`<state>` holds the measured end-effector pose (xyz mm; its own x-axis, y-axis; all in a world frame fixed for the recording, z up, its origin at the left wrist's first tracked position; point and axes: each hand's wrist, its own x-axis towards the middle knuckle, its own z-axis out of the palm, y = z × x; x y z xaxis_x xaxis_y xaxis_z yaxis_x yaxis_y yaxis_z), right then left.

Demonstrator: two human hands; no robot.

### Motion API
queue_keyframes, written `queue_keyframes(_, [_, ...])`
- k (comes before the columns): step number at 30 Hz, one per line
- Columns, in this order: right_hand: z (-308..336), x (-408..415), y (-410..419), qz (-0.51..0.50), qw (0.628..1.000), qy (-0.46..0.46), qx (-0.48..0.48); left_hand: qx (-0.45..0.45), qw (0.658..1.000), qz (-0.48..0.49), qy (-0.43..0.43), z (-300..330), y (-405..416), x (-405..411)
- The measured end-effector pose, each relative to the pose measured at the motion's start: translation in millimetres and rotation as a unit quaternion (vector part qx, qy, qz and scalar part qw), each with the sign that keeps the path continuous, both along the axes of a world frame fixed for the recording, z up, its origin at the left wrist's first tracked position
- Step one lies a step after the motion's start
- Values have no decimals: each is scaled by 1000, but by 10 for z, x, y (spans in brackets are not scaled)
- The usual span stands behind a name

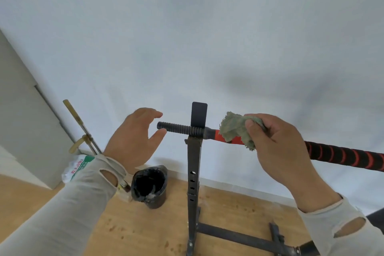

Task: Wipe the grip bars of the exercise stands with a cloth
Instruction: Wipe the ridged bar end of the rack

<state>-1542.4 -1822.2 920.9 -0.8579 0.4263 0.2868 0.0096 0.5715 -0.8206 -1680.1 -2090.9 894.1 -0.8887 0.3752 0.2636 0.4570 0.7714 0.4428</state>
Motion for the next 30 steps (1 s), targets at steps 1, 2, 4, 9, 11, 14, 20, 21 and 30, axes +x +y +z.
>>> queue_keyframes(1, [5,-64,-62,-8,1000,1,19,0,1000,-8,-8,-27,-23,-106])
queue_keyframes(2, [8,-129,-123,-16,999,1,36,1,1000,-16,-16,-56,-37,-210])
queue_keyframes(4, [6,-252,-247,-26,998,7,55,15,999,-26,-41,-104,-39,-381])
queue_keyframes(9, [-115,-640,-591,-14,953,10,303,111,974,-67,-185,-302,-18,-684])
queue_keyframes(11, [-211,-792,-666,31,902,-68,425,145,962,-85,-214,-391,-24,-733])
queue_keyframes(14, [-138,-937,-696,75,873,-183,447,201,945,-94,-242,-467,-46,-781])
queue_keyframes(20, [234,-1029,-703,160,863,-314,362,235,930,-109,-261,-594,-122,-844])
queue_keyframes(21, [251,-1027,-704,170,857,-320,366,240,928,-110,-263,-603,-128,-843])
queue_keyframes(30, [166,-1192,-817,110,760,-228,598,266,904,-143,-302,-618,-227,-905])
